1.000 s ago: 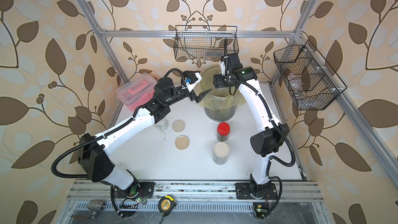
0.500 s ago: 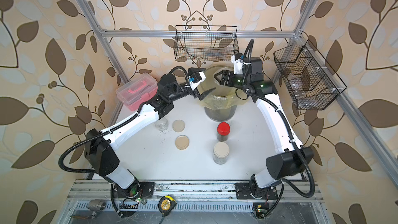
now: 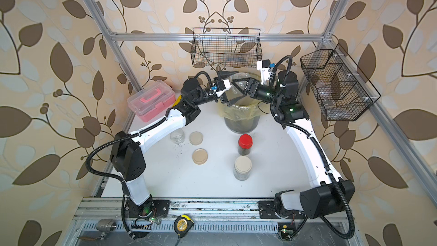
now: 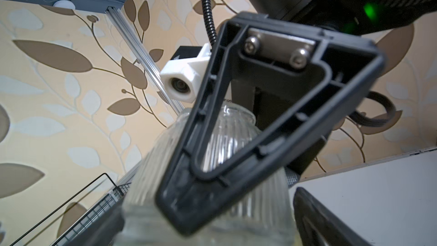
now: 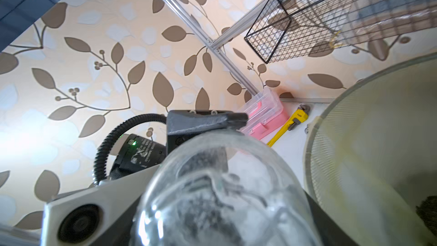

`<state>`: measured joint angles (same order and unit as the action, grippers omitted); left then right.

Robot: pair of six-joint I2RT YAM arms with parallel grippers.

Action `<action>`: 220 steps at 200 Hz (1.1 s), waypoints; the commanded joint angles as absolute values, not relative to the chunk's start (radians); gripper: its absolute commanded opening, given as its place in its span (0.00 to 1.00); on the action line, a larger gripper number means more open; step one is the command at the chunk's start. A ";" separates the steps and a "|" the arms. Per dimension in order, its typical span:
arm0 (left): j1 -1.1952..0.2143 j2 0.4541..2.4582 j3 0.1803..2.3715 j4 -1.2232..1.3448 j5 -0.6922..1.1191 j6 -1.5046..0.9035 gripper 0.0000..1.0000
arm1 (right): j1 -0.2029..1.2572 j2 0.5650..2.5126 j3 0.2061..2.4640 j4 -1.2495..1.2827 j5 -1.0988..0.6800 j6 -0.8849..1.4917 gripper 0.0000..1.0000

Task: Empty moldy tea leaves from jars
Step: Place the jar at the center of the board.

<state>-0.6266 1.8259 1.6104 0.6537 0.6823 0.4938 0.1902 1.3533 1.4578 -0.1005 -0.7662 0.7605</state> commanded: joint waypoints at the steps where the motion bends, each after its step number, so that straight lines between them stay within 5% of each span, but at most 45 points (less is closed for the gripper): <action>1: -0.623 1.825 1.654 0.811 0.749 0.447 0.99 | 0.213 1.353 1.436 0.087 -0.855 0.861 0.24; 48: -0.623 1.808 1.640 0.825 0.788 0.414 0.90 | 0.235 1.378 1.428 0.194 -0.879 0.955 0.25; 72: -0.623 1.788 1.626 0.852 0.790 0.386 0.99 | 0.232 1.378 1.430 0.197 -0.879 0.958 0.25; 110: -0.621 1.765 1.624 0.845 0.793 0.368 0.98 | 0.229 1.374 1.429 0.214 -0.883 0.978 0.25; 153: -0.621 1.741 1.599 0.857 0.767 0.372 0.83 | 0.200 1.358 1.418 0.212 -0.881 0.983 0.25; 188: -0.622 1.737 1.606 0.827 0.770 0.371 0.54 | 0.206 1.357 1.414 0.213 -0.891 0.981 0.25; 220: -0.621 1.734 1.620 0.783 0.769 0.368 0.51 | 0.205 1.360 1.409 0.209 -0.894 0.979 0.34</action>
